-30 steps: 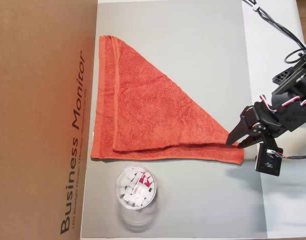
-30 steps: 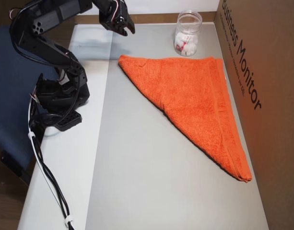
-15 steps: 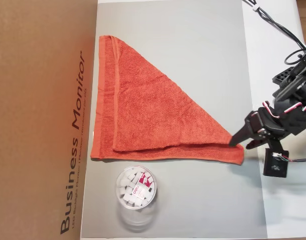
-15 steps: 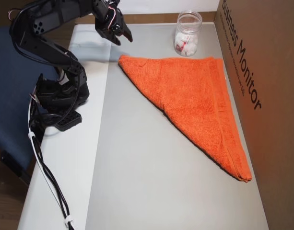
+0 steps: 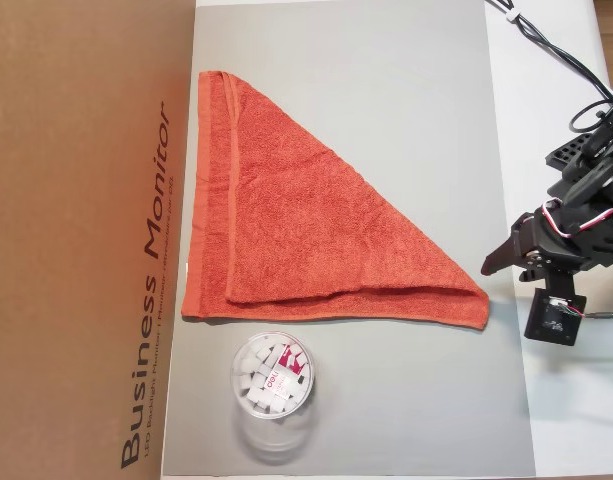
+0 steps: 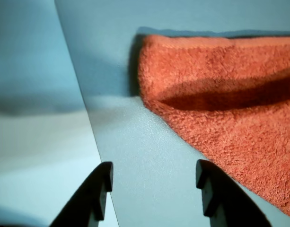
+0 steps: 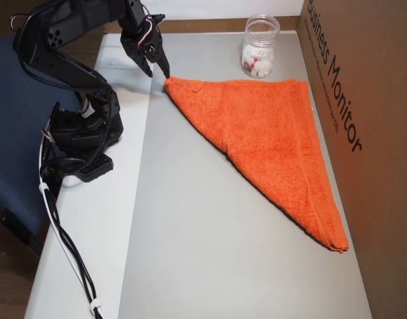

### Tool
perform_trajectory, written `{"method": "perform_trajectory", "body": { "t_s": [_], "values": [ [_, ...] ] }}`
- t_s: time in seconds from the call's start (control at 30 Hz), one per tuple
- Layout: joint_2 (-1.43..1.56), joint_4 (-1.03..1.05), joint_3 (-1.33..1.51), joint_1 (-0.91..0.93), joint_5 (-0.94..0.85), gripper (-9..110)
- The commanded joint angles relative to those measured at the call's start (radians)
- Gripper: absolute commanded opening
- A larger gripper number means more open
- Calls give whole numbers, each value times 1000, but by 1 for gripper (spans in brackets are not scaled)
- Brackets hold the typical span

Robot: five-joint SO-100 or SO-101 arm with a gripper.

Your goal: Fold the blanket.

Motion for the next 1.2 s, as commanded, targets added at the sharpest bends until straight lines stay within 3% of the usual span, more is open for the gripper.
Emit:
{"method": "perform_trajectory", "body": {
  "t_s": [0.0, 0.3, 1.17],
  "values": [
    [12, -8, -21, 5, -11, 18],
    [-67, -14, -29, -3, -11, 18],
    [-425, -287, -141, -6, -12, 18]
  ]
}}
